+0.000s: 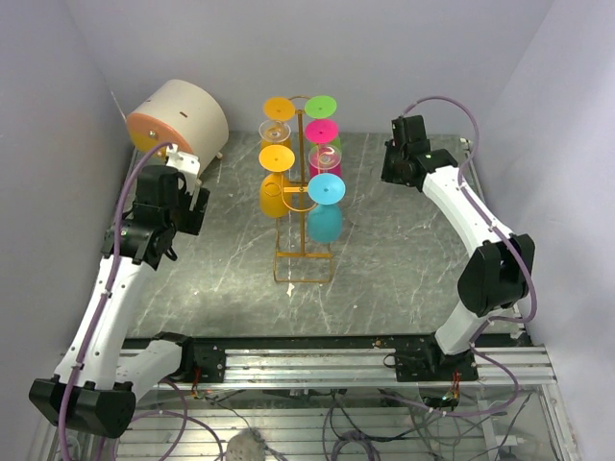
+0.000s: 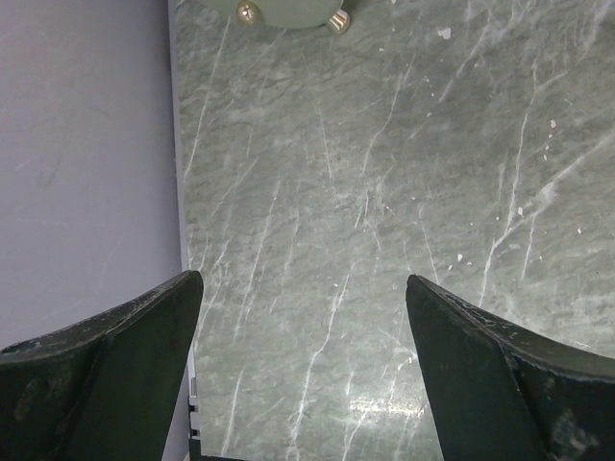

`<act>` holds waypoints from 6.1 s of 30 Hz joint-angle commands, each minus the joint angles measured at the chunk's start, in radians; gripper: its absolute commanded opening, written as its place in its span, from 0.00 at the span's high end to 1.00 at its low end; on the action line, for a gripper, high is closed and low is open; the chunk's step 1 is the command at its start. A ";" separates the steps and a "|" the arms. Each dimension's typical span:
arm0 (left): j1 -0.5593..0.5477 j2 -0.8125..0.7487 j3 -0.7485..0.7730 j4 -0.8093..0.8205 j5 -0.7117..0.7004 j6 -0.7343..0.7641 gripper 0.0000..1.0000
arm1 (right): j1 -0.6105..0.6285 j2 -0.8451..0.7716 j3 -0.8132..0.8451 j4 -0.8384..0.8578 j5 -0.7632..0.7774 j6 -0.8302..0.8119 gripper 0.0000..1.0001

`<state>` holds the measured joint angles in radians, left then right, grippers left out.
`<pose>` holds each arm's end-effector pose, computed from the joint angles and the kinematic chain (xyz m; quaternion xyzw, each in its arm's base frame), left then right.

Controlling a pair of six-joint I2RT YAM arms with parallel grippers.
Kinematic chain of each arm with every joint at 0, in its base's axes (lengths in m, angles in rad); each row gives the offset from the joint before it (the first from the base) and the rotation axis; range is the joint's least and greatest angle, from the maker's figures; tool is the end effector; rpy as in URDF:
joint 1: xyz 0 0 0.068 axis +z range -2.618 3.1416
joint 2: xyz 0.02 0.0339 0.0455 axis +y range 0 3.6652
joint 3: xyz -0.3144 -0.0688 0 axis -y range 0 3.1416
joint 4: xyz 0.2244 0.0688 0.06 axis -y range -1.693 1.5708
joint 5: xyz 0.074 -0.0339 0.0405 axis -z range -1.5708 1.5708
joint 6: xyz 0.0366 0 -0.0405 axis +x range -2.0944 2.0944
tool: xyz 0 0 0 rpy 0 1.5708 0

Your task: Place the wine glass upside down on the wine glass rack

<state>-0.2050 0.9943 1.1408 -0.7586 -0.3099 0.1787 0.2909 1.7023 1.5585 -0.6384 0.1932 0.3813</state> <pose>0.1501 -0.0198 0.4067 0.0973 0.8742 0.1309 0.4574 0.3564 0.0994 0.3749 0.0785 0.9163 0.0420 0.3903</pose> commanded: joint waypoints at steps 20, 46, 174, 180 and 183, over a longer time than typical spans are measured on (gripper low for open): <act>-0.058 0.206 0.823 -0.303 0.579 -0.471 0.03 | 0.007 -0.518 -0.060 0.146 0.175 -0.018 1.00; -0.045 0.430 0.577 0.615 0.937 -1.801 0.23 | 0.542 -0.425 -0.293 1.441 0.447 -0.491 1.00; 0.013 0.390 0.749 0.330 1.152 -0.469 0.93 | 0.910 -0.410 -0.360 1.237 0.250 -0.623 0.15; 0.018 0.341 0.872 -0.076 1.067 -0.111 0.93 | 0.909 -0.481 -0.285 0.971 0.269 -0.566 0.01; 0.019 0.292 0.793 -0.120 1.028 -0.013 0.93 | 0.870 -0.447 -0.203 0.807 0.424 -0.476 0.00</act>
<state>-0.1940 1.3525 1.9724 -0.6773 0.7708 -0.0944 1.1969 1.2251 1.2613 0.4355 0.4797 -0.2096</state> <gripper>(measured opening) 0.135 0.993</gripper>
